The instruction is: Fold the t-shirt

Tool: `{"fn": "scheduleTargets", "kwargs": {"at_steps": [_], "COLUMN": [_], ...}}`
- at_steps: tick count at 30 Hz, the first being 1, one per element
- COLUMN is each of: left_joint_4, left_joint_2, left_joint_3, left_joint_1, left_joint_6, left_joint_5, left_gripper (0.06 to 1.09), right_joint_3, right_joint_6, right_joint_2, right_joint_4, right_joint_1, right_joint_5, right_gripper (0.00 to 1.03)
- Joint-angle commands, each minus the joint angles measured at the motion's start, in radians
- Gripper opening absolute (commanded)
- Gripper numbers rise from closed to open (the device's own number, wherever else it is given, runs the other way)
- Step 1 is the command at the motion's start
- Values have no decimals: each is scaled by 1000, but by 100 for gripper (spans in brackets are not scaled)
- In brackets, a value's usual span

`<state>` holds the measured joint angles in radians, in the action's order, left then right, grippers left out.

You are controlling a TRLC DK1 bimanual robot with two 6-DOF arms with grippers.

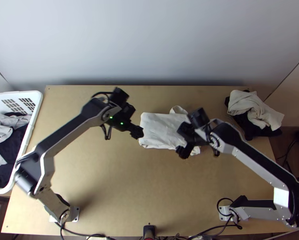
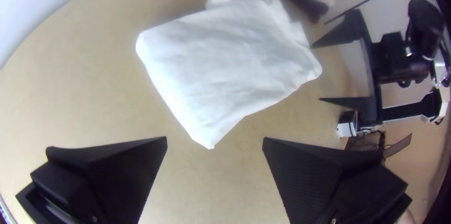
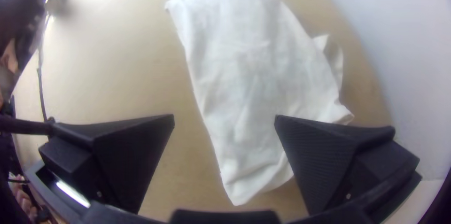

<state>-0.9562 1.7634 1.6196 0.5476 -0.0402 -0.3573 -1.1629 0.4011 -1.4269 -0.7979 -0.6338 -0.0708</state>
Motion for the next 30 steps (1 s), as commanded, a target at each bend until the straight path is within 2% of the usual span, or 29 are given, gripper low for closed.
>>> {"fn": "scheduleTargets", "kwargs": {"at_steps": [1, 10, 22, 26, 30], "left_joint_4": [-41, -49, -79, -92, -96], "left_joint_2": [-173, -377, -475, -484, -490], "left_joint_3": [-75, -264, -354, -354, -362], "left_joint_1": [-64, -170, -262, -287, -295], "left_joint_6": [2, 10, 46, 69, 77], "left_joint_5": [9, 12, 12, 11, 12], "left_gripper": [105, 105, 105, 105, 105], "right_joint_3": [118, 203, 255, 253, 246], "right_joint_6": [107, 186, 214, 219, 212], "right_joint_2": [8, -79, -233, -293, -316], "right_joint_4": [160, 431, 606, 677, 710], "right_joint_1": [-159, -195, -228, -227, -227], "right_joint_5": [144, 232, 264, 355, 384], "right_gripper": [100, 100, 100, 100, 99]}}
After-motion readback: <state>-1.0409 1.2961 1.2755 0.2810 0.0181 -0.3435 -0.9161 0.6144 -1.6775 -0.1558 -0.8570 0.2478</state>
